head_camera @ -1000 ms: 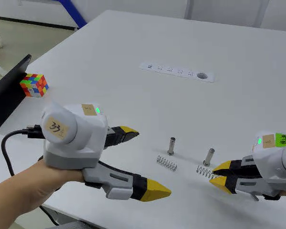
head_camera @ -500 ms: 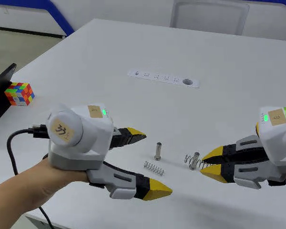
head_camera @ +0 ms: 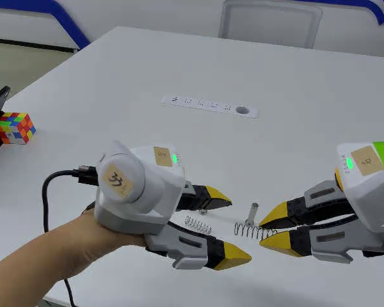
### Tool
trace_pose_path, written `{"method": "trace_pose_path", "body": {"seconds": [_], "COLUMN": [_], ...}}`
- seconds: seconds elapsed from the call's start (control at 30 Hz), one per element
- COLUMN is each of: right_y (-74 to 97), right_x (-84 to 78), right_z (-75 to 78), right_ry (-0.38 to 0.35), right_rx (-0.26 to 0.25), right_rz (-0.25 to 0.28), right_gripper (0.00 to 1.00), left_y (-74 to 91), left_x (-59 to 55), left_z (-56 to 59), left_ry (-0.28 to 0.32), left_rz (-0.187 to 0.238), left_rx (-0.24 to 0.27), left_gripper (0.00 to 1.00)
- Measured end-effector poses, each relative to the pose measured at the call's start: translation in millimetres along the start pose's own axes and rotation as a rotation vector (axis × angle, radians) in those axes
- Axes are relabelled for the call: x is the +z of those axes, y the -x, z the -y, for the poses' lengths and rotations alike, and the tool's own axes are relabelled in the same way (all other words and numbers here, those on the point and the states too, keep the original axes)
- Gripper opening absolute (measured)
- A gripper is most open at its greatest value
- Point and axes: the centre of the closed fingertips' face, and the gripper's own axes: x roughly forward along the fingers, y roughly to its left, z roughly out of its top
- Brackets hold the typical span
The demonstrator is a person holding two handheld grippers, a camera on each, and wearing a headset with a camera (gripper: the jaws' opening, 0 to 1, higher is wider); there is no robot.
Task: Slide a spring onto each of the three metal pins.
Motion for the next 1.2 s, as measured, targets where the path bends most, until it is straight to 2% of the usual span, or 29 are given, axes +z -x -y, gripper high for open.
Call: {"method": "trace_pose_path", "body": {"seconds": [0.1, 0.23, 0.37, 0.5, 0.73, 0.93, 1.13, 1.2], "right_y": [-0.9, -0.7, -0.5, -0.6, 0.2, 0.3, 4.9, 6.0], "right_x": [1.0, 3.7, 4.8, 6.3, 9.0, 11.2, 9.3, 12.8], "right_z": [-1.8, -2.5, -3.6, -6.0, -7.6, -4.8, 1.0, 0.5], "right_ry": [0.008, 0.019, 0.043, 0.051, 0.068, 0.11, 0.054, -0.004], "right_rx": [0.011, 0.02, 0.028, 0.04, 0.047, 0.016, 0.009, 0.019], "right_rz": [-0.001, 0.005, 0.003, 0.005, 0.01, 0.02, 0.053, 0.098], "right_gripper": [0.11, 0.11, 0.11, 0.11, 0.11, 0.12, 0.14, 0.15], "left_y": [-1.0, -0.7, 0.0, 2.3, 5.8, 7.4, 11.5, 12.8], "left_x": [-0.9, 0.8, 2.0, 3.6, 5.5, 8.7, 12.0, 13.7], "left_z": [5.4, 10.1, 11.4, 15.4, 18.6, 17.3, 17.0, 18.3], "left_ry": [-0.003, -0.002, -0.005, 0.013, -0.004, -0.019, -0.018, -0.017], "left_rz": [0.001, 0.015, 0.021, 0.033, 0.049, 0.061, 0.076, 0.083], "left_rx": [-0.023, -0.037, -0.04, -0.063, -0.069, -0.066, -0.07, -0.078], "left_gripper": [0.43, 0.3, 0.26, 0.14, 0.11, 0.1, 0.1, 0.1]}}
